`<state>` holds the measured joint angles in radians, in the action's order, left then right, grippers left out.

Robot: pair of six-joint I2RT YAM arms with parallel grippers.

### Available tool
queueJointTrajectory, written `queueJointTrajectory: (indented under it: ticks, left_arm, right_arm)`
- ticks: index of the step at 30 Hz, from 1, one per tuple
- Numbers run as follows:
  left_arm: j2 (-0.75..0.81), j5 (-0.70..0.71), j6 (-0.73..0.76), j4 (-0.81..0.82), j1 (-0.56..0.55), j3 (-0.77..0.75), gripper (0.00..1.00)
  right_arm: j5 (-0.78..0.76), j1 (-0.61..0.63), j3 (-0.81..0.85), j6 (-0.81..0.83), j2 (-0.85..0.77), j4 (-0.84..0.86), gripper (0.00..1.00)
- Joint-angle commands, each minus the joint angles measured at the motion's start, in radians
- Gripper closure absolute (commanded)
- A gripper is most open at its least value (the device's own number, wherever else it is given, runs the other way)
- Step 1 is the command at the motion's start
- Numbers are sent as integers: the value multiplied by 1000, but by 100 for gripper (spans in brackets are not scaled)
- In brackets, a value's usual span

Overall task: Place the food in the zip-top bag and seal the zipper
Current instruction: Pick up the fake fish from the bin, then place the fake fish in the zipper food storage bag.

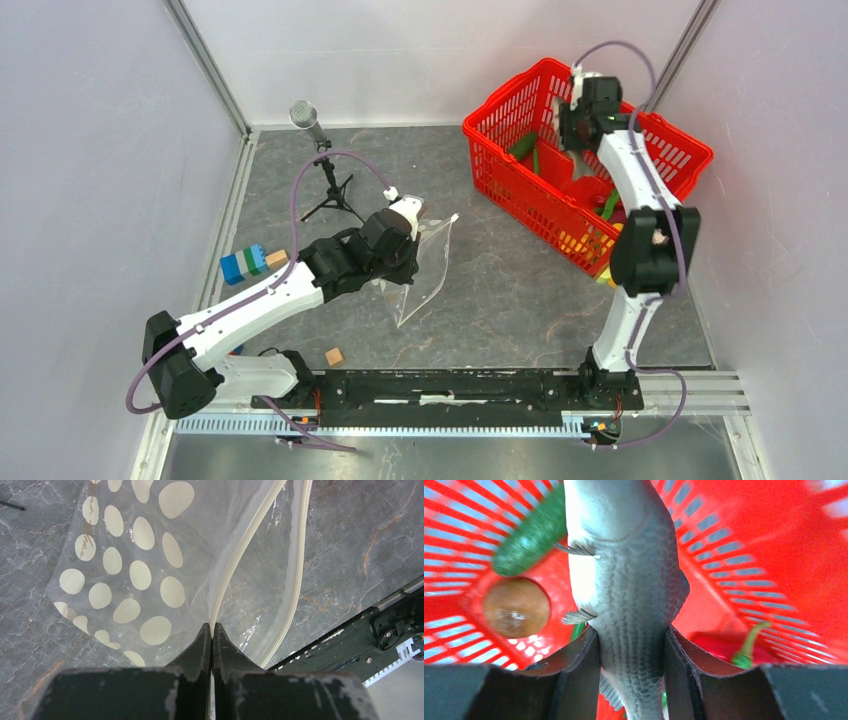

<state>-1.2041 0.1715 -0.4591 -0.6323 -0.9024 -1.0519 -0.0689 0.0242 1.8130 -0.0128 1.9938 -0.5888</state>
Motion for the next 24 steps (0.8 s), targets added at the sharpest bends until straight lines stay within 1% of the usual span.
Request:
queueJointTrajectory:
  ticks: [1,4,8,12,15,18,21,24]
  left_arm:
    - [31,-8,-15,7,5,19,98]
    - [29,2,-17,3,5,18,98]
    - [23,4,-16,-6,5,6,98]
    - [7,10,-13,-6,5,-9,98]
    - [-8,15,-12,3,5,-18,98]
    - [-21,16,-16,15,5,-19,98]
    - [-27,35,-26,32,5,-10,98]
    - [-28,51,-35,53,5,5,98]
  right_arm:
    - [-44,-1,-77,-20,-221,39,79]
    - [-5,-1,-183,-34,-356,80,79]
    - [65,0,-340,-61,-589,181,78]
    - [326,26,-430,-75,-748,180,77]
    - [404,135,-574,-83,-872,191,76]
    - [395,273,-711,-98,-979,177,76]
    - [403,365,-839,-159,-1099,199,76]
    - [421,446,-952,-222,-1182,210,76]
